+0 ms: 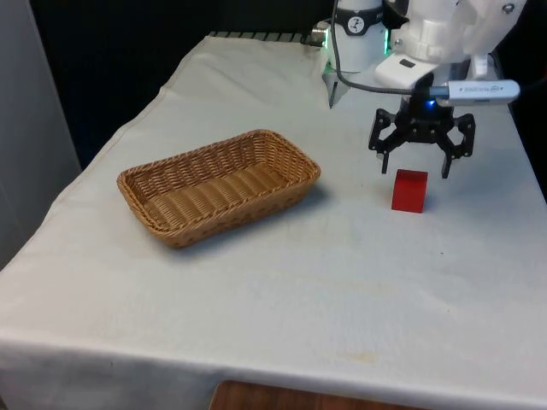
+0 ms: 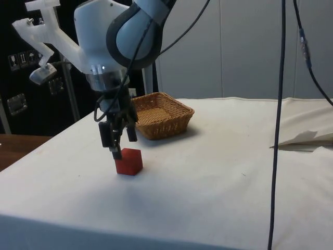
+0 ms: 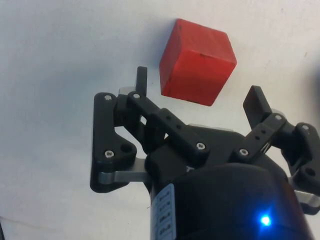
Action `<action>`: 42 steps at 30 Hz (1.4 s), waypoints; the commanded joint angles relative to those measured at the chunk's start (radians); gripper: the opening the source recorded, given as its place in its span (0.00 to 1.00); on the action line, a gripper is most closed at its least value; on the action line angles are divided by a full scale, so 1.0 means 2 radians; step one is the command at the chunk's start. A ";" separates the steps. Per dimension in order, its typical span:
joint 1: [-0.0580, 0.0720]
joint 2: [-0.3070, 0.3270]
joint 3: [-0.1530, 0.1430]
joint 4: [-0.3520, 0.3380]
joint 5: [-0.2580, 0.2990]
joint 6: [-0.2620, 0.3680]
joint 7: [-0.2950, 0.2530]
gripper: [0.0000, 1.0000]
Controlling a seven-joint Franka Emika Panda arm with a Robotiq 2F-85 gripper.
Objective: Pick up the cube and place it into the basket.
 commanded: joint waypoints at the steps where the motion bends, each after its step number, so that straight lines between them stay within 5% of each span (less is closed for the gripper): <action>1: 0.000 0.004 -0.001 0.001 0.000 0.005 0.002 1.00; 42: 0.000 0.035 -0.002 0.004 0.001 0.020 0.010 1.00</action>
